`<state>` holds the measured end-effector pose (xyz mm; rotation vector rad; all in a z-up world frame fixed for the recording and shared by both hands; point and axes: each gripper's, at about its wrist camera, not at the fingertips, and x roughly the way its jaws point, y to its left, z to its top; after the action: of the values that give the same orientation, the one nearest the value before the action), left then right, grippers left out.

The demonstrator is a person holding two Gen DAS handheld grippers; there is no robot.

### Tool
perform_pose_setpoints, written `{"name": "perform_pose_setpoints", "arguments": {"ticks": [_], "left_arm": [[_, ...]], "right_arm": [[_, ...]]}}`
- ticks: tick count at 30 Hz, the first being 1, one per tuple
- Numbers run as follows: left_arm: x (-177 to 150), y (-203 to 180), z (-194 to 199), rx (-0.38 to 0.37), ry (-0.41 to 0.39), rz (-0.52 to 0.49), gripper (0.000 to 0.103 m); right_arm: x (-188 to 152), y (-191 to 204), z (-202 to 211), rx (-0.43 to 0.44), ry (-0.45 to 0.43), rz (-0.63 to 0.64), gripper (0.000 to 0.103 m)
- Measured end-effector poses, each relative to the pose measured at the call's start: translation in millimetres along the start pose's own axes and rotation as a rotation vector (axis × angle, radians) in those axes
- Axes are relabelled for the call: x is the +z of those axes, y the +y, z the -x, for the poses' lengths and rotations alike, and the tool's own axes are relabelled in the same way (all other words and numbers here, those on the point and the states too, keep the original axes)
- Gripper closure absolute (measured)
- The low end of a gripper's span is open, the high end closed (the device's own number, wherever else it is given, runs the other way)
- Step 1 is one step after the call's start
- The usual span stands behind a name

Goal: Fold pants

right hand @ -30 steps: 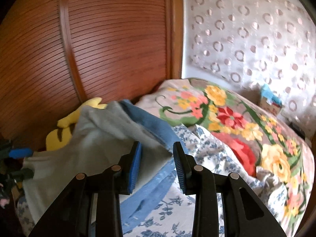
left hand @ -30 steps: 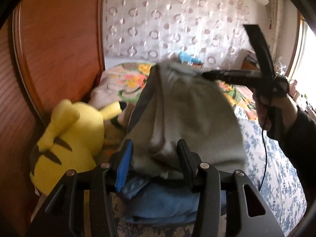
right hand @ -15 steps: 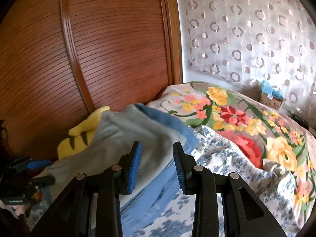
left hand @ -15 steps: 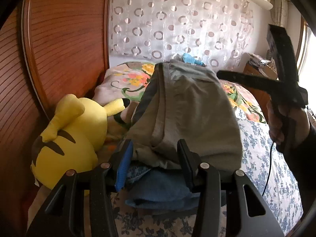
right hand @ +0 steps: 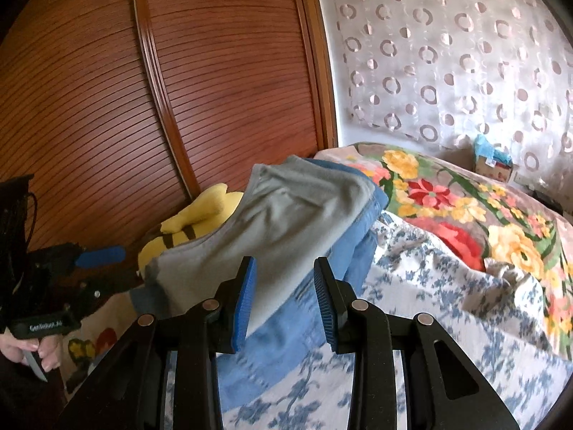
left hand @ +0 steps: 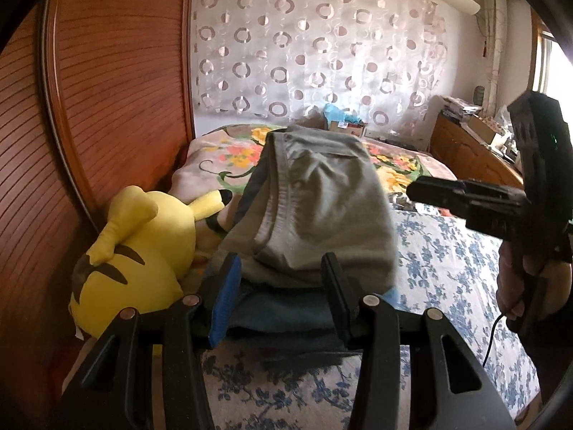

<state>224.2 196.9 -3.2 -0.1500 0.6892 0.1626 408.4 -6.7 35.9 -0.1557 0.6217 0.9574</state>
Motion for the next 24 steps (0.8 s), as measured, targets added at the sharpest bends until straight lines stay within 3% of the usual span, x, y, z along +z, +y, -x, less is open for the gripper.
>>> {"name": "perform_pose_setpoints", "arguments": {"ticks": [2,4,13,24], "left_arm": [[-1.6,-4.0,5.6,-0.005,-0.002,-0.013,0.055],[-4.1,-7.3,11.4,-0.008,-0.007,-0.025,0.040],[-19.0,-21.3,45.2,-0.021,-0.040,-0.059,0.009],[-38.5,-38.0,100.2,-0.055,-0.111,-0.091,0.006]], "right_arm": [[-7.1,3.1,10.8,-0.001,-0.001,-0.010,0.069],[-15.1,7.3,22.4,-0.005,-0.004,-0.011,0.069],[-42.3,33.8,67.5,-0.038,-0.012,-0.026,0.069],[-77.9,66.7,135.7,-0.100,-0.060,-0.048,0.066]]}}
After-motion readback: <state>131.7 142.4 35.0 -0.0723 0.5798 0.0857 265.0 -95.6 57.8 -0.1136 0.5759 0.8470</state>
